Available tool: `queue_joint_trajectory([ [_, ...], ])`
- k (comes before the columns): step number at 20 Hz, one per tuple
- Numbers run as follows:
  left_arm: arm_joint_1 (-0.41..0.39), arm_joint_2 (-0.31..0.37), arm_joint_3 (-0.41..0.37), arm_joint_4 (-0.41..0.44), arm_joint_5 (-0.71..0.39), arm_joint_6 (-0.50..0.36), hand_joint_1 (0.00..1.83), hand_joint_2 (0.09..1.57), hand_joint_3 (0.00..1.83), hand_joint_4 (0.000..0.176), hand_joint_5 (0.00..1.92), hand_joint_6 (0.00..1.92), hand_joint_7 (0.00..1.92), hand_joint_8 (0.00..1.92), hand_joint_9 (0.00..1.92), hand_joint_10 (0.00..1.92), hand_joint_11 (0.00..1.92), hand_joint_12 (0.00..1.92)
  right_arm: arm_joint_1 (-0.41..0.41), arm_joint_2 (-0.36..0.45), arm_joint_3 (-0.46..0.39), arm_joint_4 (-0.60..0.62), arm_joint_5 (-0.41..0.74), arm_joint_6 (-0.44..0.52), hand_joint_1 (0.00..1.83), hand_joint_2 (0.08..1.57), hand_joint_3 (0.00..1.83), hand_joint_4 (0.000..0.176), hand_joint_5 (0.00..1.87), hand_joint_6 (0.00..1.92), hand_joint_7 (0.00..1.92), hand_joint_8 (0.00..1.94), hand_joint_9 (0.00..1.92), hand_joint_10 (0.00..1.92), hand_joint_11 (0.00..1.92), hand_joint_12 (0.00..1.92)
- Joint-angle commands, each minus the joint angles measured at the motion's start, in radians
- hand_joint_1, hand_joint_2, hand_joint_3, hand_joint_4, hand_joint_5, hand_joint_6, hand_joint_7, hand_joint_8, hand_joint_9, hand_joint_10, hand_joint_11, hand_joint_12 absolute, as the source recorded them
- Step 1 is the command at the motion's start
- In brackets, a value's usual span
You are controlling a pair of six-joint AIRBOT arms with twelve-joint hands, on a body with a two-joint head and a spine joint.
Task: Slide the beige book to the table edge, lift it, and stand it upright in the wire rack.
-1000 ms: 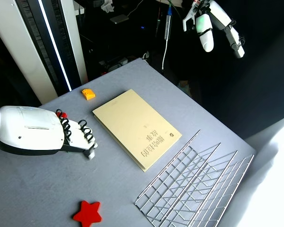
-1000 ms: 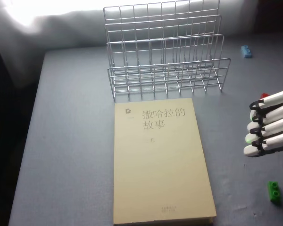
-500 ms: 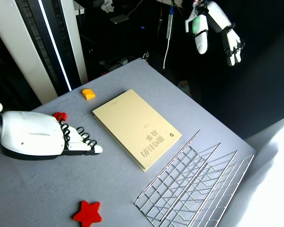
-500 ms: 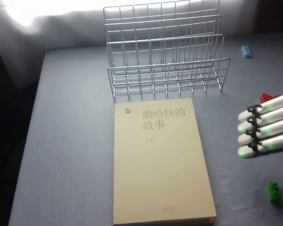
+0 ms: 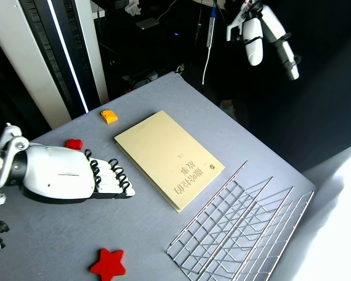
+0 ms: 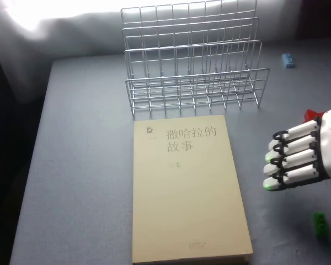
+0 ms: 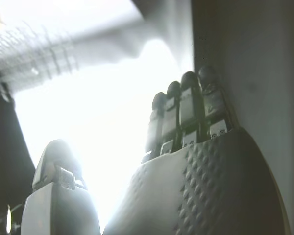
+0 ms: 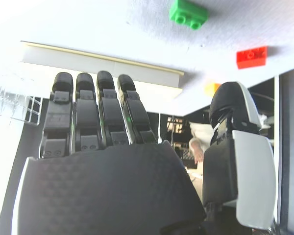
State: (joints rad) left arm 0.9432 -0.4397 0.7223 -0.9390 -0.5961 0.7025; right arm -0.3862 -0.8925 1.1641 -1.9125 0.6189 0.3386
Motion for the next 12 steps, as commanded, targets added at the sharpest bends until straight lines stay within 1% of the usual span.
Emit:
queue_joint_trajectory([
  [1,-0.003,0.009,0.017,0.008,-0.107,-0.018,0.23,1.10,0.00,0.000,0.15,0.00,0.15,0.00,0.15,0.00,0.00,0.31,-0.003,0.003,0.005,0.044,-0.024,0.006,0.20,1.07,0.00,0.000,0.10,0.00,0.10,0.00,0.10,0.00,0.00,0.30],
  [2,-0.003,0.009,0.026,0.008,-0.129,-0.026,0.24,1.10,0.00,0.000,0.14,0.00,0.14,0.00,0.14,0.00,0.00,0.31,-0.008,-0.006,0.011,0.044,-0.027,0.006,0.17,1.07,0.00,0.000,0.10,0.00,0.10,0.00,0.10,0.00,0.00,0.31],
  [3,-0.003,0.009,0.034,0.008,-0.125,-0.046,0.24,1.10,0.00,0.000,0.15,0.00,0.14,0.00,0.15,0.00,0.00,0.32,-0.011,-0.015,0.019,0.044,-0.027,0.006,0.16,1.07,0.00,0.000,0.10,0.00,0.11,0.00,0.11,0.00,0.00,0.34],
  [4,-0.003,0.009,0.042,0.008,-0.097,-0.073,0.25,1.09,0.00,0.000,0.15,0.00,0.14,0.00,0.15,0.00,0.00,0.32,-0.013,-0.025,0.029,0.044,-0.027,0.006,0.14,1.08,0.00,0.000,0.09,0.00,0.10,0.00,0.10,0.00,0.00,0.35],
  [5,-0.003,0.009,0.047,0.007,-0.045,-0.154,0.24,1.09,0.00,0.000,0.12,0.00,0.13,0.00,0.13,0.00,0.00,0.28,-0.016,-0.039,0.044,0.044,-0.027,0.006,0.16,1.07,0.00,0.000,0.11,0.00,0.11,0.00,0.11,0.00,0.00,0.37],
  [6,-0.005,0.010,0.047,0.007,-0.005,-0.204,0.29,1.08,0.00,0.000,0.13,0.00,0.13,0.00,0.13,0.00,0.00,0.29,-0.018,-0.046,0.054,0.044,-0.027,0.006,0.13,1.08,0.01,0.000,0.11,0.00,0.12,0.00,0.12,0.01,0.00,0.38],
  [8,-0.016,0.011,0.048,0.007,0.059,-0.266,0.32,1.06,0.00,0.000,0.14,0.00,0.13,0.00,0.13,0.00,0.00,0.29,-0.019,-0.069,0.079,0.044,-0.028,0.006,0.11,1.08,0.00,0.000,0.11,0.00,0.13,0.00,0.13,0.00,0.00,0.40],
  [9,-0.017,0.012,0.050,0.007,0.070,-0.304,0.37,1.05,0.00,0.000,0.14,0.00,0.14,0.00,0.13,0.00,0.00,0.32,-0.019,-0.082,0.088,0.044,-0.033,0.006,0.12,1.08,0.00,0.000,0.10,0.00,0.12,0.00,0.12,0.00,0.00,0.37],
  [10,-0.019,0.015,0.054,0.006,0.092,-0.348,0.45,1.03,0.00,0.000,0.16,0.01,0.15,0.00,0.14,0.00,0.00,0.36,-0.020,-0.092,0.093,0.044,-0.040,0.006,0.13,1.08,0.00,0.000,0.11,0.00,0.13,0.00,0.13,0.00,0.00,0.42],
  [11,-0.028,0.021,0.062,0.007,0.133,-0.352,0.51,1.01,0.00,0.000,0.17,0.01,0.16,0.00,0.15,0.00,0.00,0.39,-0.021,-0.106,0.101,0.044,-0.054,0.006,0.11,1.09,0.00,0.000,0.10,0.00,0.12,0.00,0.12,0.00,0.00,0.40],
  [12,-0.029,0.022,0.066,0.006,0.117,-0.326,0.55,1.00,0.00,0.000,0.19,0.01,0.17,0.01,0.16,0.00,0.00,0.42,-0.021,-0.115,0.106,0.044,-0.055,0.006,0.10,1.10,0.01,0.000,0.10,0.00,0.12,0.00,0.13,0.00,0.00,0.39],
])
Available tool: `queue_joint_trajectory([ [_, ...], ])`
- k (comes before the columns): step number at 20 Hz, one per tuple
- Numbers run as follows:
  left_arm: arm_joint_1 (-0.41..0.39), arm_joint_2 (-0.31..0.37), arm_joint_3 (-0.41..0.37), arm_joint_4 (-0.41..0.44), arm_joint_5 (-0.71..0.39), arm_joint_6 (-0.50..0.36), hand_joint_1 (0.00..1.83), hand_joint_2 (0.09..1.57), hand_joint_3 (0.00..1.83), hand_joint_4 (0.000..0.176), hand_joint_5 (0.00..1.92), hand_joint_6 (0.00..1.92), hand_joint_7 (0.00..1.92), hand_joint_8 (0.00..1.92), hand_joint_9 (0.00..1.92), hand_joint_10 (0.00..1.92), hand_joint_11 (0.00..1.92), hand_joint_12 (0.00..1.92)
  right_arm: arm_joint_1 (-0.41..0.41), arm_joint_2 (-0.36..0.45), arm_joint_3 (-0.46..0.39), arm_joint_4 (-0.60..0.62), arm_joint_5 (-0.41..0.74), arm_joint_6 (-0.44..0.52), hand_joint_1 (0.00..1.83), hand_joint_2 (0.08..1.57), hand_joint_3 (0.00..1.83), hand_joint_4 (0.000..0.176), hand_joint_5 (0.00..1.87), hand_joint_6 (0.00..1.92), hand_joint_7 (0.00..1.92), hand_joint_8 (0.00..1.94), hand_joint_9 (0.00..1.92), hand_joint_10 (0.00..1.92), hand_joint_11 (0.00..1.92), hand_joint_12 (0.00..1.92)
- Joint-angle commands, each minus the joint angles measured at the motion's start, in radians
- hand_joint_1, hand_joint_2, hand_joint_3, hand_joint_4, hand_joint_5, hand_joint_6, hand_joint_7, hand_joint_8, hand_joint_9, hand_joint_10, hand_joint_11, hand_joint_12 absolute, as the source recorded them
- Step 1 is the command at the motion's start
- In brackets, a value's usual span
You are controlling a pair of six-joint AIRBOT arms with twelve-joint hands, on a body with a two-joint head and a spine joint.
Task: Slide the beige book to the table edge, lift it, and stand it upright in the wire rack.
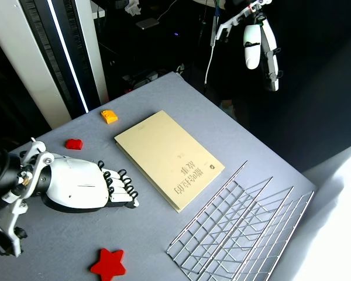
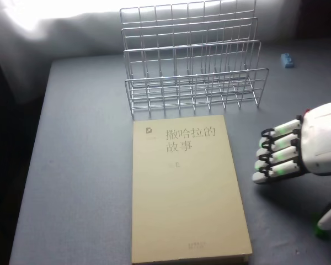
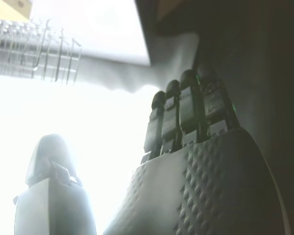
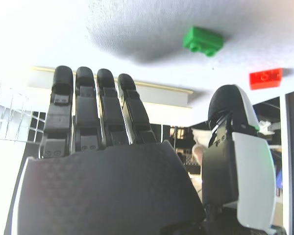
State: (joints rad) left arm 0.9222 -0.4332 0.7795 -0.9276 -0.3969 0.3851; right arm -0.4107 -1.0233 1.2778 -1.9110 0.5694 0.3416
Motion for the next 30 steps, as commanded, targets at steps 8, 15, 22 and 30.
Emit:
queue_joint_trajectory([
  [8,0.002,0.007,0.073,0.007,0.010,-0.275,0.80,1.02,0.00,0.000,0.19,0.00,0.21,0.00,0.18,0.00,0.00,0.50,0.031,-0.075,0.020,0.043,-0.023,0.003,0.20,1.09,0.00,0.000,0.13,0.00,0.13,0.00,0.13,0.00,0.00,0.44],
  [15,0.008,0.002,0.115,-0.020,0.168,-0.394,0.95,1.05,0.00,0.000,0.20,0.00,0.10,0.00,0.12,0.00,0.00,0.38,0.034,-0.118,0.022,0.062,-0.050,0.003,0.19,1.09,0.00,0.000,0.14,0.00,0.15,0.00,0.14,0.00,0.00,0.40],
  [22,0.003,0.002,0.131,-0.018,0.218,-0.501,0.94,1.09,0.00,0.000,0.13,0.00,0.05,0.00,0.06,0.00,0.00,0.15,0.036,-0.174,0.020,0.091,-0.052,0.003,0.20,1.11,0.00,0.000,0.13,0.00,0.14,0.00,0.13,0.00,0.00,0.44],
  [30,0.013,-0.012,0.167,0.048,0.340,-0.544,0.89,1.08,0.00,0.000,0.03,0.00,0.00,0.00,0.01,0.00,0.00,0.00,0.051,-0.247,0.046,0.091,-0.066,-0.015,0.16,1.12,0.00,0.000,0.12,0.00,0.14,0.00,0.14,0.00,0.00,0.46],
])
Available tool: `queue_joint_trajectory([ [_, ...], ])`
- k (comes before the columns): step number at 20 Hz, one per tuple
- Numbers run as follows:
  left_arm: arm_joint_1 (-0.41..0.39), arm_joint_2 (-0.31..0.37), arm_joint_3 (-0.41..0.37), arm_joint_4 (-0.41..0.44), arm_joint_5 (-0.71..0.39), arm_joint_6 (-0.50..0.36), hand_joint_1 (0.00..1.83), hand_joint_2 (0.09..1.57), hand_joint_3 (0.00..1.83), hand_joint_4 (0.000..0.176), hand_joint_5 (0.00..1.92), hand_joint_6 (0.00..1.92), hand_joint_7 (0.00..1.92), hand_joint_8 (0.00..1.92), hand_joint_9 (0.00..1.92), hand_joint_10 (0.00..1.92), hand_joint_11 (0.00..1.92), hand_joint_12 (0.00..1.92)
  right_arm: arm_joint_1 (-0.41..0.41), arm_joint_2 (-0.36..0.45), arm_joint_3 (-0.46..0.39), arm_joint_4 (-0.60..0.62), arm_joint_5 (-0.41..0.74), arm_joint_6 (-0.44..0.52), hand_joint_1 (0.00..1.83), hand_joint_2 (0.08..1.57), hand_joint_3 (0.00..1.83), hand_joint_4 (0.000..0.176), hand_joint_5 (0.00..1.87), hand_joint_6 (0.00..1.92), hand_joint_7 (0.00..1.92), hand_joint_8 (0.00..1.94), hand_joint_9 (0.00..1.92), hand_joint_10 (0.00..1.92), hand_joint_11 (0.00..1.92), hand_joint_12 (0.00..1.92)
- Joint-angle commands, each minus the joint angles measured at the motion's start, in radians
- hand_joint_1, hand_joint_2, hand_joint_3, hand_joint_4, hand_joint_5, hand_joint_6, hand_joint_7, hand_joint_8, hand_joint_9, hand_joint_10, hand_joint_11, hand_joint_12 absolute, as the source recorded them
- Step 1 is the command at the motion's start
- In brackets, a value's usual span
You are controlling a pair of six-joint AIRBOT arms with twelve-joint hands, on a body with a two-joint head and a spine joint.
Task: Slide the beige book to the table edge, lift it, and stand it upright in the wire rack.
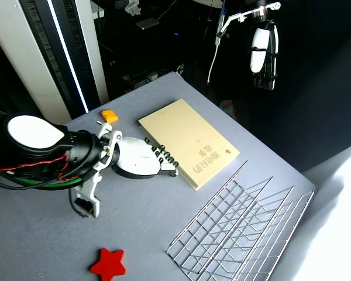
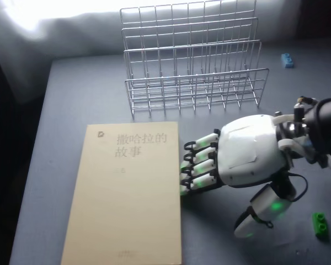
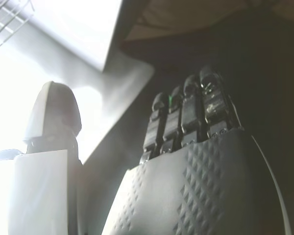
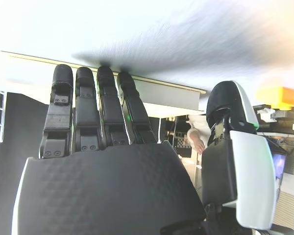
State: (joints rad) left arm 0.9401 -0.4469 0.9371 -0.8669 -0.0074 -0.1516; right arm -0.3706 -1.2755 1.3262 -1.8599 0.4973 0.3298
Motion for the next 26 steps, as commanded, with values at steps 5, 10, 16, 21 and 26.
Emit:
queue_joint_trajectory([
  [5,0.001,-0.016,0.020,0.020,0.004,-0.005,0.79,1.11,0.01,0.000,0.03,0.01,0.00,0.00,0.00,0.00,0.00,0.00,0.032,-0.048,0.041,0.039,0.005,-0.021,0.16,1.11,0.00,0.000,0.15,0.01,0.16,0.01,0.16,0.01,0.00,0.51],
  [10,0.002,-0.047,0.060,0.019,0.052,-0.005,0.76,1.17,0.00,0.000,0.19,0.01,0.17,0.01,0.17,0.01,0.00,0.33,0.040,-0.096,0.051,0.039,-0.010,-0.013,0.17,1.11,0.00,0.000,0.15,0.00,0.17,0.00,0.16,0.00,0.00,0.54],
  [16,-0.004,-0.074,0.071,0.021,0.031,0.006,0.78,1.17,0.00,0.000,0.19,0.00,0.16,0.00,0.17,0.01,0.00,0.42,0.061,-0.133,0.052,0.039,-0.030,-0.003,0.20,1.10,0.00,0.000,0.16,0.01,0.16,0.01,0.16,0.01,0.00,0.61],
  [21,0.023,-0.100,0.095,0.019,0.065,0.052,0.83,1.14,0.00,0.000,0.23,0.01,0.19,0.01,0.21,0.01,0.00,0.55,0.063,-0.169,0.074,0.039,-0.033,-0.013,0.12,1.11,0.00,0.000,0.16,0.00,0.17,0.00,0.17,0.00,0.00,0.62],
  [26,0.004,-0.118,0.153,0.005,0.161,0.052,0.76,1.16,0.00,0.000,0.21,0.00,0.17,0.00,0.20,0.00,0.00,0.56,0.065,-0.189,0.086,0.039,-0.043,-0.030,0.17,1.10,0.00,0.000,0.19,0.01,0.20,0.00,0.20,0.01,0.00,0.67],
])
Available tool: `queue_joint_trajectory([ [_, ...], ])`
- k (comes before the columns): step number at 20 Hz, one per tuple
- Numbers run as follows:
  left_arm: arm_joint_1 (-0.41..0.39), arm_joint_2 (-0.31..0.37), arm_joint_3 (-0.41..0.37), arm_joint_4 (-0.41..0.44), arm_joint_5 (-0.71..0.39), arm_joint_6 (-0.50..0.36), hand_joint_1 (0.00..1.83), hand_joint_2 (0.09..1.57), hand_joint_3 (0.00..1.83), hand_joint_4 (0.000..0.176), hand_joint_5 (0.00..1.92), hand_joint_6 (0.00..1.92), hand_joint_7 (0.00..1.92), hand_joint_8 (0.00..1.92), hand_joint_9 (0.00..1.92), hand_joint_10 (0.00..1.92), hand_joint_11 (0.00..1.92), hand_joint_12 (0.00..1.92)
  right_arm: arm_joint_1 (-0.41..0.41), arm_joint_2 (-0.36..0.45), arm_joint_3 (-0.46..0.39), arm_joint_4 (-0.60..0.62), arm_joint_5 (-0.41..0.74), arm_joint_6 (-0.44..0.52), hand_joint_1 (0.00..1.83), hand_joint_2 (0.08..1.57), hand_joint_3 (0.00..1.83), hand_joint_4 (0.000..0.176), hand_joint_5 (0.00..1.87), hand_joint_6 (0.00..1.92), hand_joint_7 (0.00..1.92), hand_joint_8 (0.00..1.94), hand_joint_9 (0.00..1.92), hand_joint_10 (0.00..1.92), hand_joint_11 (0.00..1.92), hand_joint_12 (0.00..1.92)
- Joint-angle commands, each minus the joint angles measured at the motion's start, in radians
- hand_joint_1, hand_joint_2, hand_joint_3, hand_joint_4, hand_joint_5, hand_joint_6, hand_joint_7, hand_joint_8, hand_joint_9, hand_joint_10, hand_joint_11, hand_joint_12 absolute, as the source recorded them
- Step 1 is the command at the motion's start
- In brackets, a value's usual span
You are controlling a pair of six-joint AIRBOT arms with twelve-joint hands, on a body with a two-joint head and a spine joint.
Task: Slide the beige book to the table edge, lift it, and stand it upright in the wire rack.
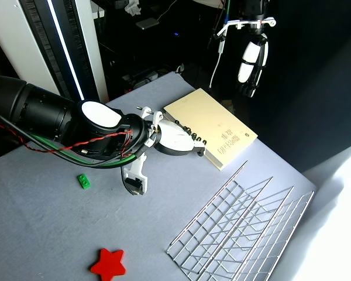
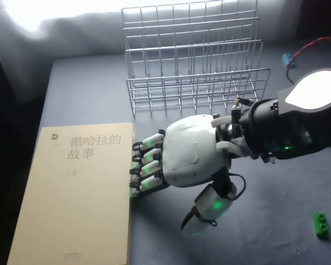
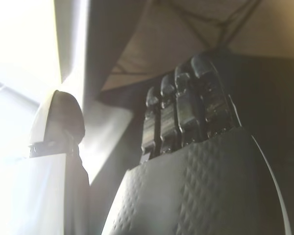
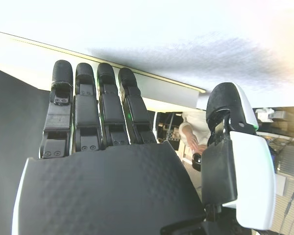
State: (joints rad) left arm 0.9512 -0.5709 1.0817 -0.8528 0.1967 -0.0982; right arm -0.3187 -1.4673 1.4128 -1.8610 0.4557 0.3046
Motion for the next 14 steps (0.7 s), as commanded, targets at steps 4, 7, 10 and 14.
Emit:
queue_joint_trajectory([
  [4,-0.008,-0.006,0.041,-0.009,-0.077,-0.001,0.76,1.16,0.00,0.000,0.21,0.00,0.16,0.00,0.19,0.00,0.00,0.53,0.016,-0.024,0.025,0.041,-0.002,-0.014,0.15,1.11,0.00,0.000,0.19,0.00,0.20,0.00,0.21,0.00,0.00,0.62],
  [7,-0.005,-0.026,0.076,0.022,-0.080,0.015,0.71,1.18,0.00,0.000,0.20,0.00,0.14,0.00,0.14,0.00,0.00,0.40,0.023,-0.047,0.035,0.041,-0.014,-0.013,0.18,1.10,0.00,0.000,0.21,0.01,0.21,0.00,0.22,0.00,0.00,0.62],
  [10,-0.002,-0.037,0.096,-0.003,-0.070,-0.262,0.76,1.14,0.00,0.000,0.17,0.00,0.11,0.00,0.11,0.00,0.00,0.33,0.032,-0.061,0.035,0.041,-0.025,-0.012,0.16,1.10,0.00,0.000,0.21,0.00,0.21,0.00,0.21,0.00,0.00,0.58],
  [14,-0.001,-0.044,0.113,0.015,-0.005,-0.275,0.74,1.08,0.00,0.000,0.17,0.00,0.13,0.00,0.14,0.01,0.00,0.42,0.041,-0.078,0.035,0.041,-0.026,-0.012,0.18,1.10,0.00,0.000,0.20,0.00,0.20,0.00,0.19,0.00,0.00,0.56],
])
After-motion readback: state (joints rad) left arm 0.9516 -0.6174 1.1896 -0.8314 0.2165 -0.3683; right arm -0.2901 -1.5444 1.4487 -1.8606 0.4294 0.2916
